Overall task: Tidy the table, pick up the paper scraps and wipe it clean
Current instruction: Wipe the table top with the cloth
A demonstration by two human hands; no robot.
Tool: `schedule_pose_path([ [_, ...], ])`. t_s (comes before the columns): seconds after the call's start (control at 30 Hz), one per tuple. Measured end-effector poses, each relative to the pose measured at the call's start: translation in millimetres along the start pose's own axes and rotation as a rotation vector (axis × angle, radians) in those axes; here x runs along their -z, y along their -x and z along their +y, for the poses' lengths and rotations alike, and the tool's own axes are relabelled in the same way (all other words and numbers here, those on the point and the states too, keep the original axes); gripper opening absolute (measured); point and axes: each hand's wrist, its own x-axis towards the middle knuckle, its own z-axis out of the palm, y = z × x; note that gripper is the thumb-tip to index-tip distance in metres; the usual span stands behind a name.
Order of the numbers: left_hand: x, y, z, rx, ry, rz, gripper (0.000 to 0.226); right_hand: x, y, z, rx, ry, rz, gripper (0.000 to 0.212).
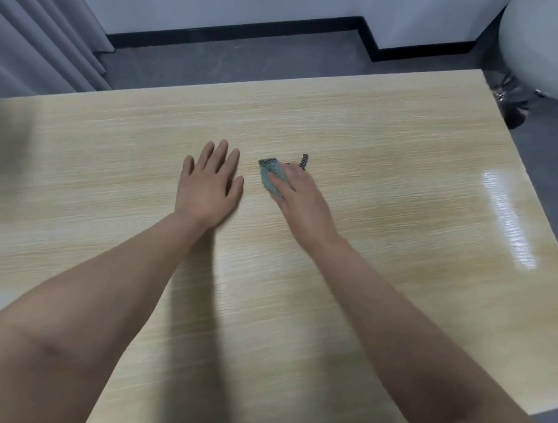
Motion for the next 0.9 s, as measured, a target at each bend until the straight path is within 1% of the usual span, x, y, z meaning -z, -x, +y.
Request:
schedule_pose_path([
  [0.03,-1.1,6.7,2.7,0.007,0.013,-0.01,0.056,6.6,1.4,10.8,0.025,0.012,-0.038,0.042],
  [0.07,-1.9,12.6,5.6,0.011,0.023,-0.018,0.056,16.0,1.4,24.3,0.007,-0.023,-0.055,0.042],
  [0.1,-2.5,18.8,8.7,0.013,0.033,-0.027,0.056,26.4,1.4,39.4,-0.063,-0.081,-0.055,0.04],
  [0.13,-2.9,25.3,11.7,0.015,0.041,-0.036,0.057,38.4,3.8,55.7,-0.154,-0.114,-0.017,0.039],
  [0.23,-6.1,46.1,19.1,0.02,0.047,-0.062,0.056,66.1,25.4,102.4,-0.467,-0.124,0.142,0.037],
  [0.3,-8.6,59.5,21.3,0.019,0.05,-0.075,0.056,64.7,32.2,103.7,-0.651,-0.091,0.158,0.039],
  [0.33,-9.5,65.4,21.9,0.017,0.053,-0.08,0.056,57.8,30.0,91.7,-0.663,-0.065,0.157,0.04],
  [0.37,-10.7,70.5,22.2,0.018,0.054,-0.086,0.056,48.8,27.8,73.1,-0.616,-0.047,0.141,0.041],
  [0.47,-13.3,84.5,22.6,0.03,0.046,-0.088,0.055,13.9,31.4,1.5,-0.199,-0.028,0.029,0.049],
  [0.5,-13.9,88.7,23.1,0.032,0.042,-0.085,0.055,8.1,39.0,-15.5,-0.094,-0.06,-0.036,0.048],
  [0.53,-14.4,92.0,23.7,0.033,0.044,-0.081,0.055,11.5,46.7,-25.8,-0.04,-0.106,-0.081,0.047],
  [0.57,-14.4,94.5,24.2,0.033,0.049,-0.081,0.055,18.7,51.5,-25.4,-0.064,-0.174,-0.125,0.044],
  [0.63,-14.4,98.1,25.0,0.036,0.053,-0.089,0.056,35.2,55.7,-3.2,-0.075,-0.238,-0.12,0.039],
  [0.67,-14.6,99.7,25.5,0.038,0.051,-0.094,0.056,40.0,57.8,14.1,-0.064,-0.225,-0.078,0.038],
  [0.7,-15.0,101.8,26.2,0.039,0.049,-0.099,0.056,46.0,60.1,30.5,-0.116,-0.207,-0.019,0.037],
  [0.77,-16.3,106.8,27.4,0.043,0.049,-0.104,0.056,53.0,66.8,62.2,-0.372,-0.196,0.072,0.038],
  [0.83,-17.5,112.0,29.0,0.046,0.053,-0.111,0.056,55.0,70.4,72.5,-0.611,-0.197,0.148,0.039],
  [0.9,-18.5,116.5,31.4,0.049,0.06,-0.112,0.056,49.1,66.9,57.6,-0.674,-0.176,0.196,0.043],
])
